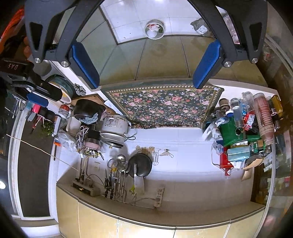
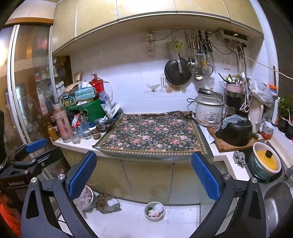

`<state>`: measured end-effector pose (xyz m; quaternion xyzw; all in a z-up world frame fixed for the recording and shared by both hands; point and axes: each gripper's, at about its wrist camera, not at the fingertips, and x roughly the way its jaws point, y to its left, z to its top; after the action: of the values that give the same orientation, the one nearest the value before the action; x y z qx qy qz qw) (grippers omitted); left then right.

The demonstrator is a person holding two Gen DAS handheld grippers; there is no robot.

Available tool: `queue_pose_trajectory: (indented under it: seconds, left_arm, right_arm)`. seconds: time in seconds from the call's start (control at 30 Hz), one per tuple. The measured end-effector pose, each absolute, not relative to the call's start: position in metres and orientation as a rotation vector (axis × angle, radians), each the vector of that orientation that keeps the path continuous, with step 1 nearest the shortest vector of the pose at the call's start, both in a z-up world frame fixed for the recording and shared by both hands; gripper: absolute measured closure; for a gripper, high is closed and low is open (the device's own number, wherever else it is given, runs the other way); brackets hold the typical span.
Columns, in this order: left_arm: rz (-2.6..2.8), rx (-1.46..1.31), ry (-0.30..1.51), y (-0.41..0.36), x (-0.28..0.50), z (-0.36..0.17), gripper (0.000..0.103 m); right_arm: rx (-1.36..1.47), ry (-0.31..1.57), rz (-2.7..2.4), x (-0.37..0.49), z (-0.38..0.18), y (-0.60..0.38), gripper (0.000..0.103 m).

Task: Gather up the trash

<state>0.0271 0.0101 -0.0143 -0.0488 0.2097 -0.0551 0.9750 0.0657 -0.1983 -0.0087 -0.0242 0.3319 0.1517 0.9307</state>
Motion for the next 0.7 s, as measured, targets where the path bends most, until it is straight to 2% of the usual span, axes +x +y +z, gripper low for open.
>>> queue_pose_trajectory:
  seconds: [0.7]
  left_arm:
    - [-0.103,-0.112,0.434,0.017,0.041,-0.016,0.001]
  right_arm:
    - [-0.036,0.699,0.315,0.067,-0.009,-0.192,0.000]
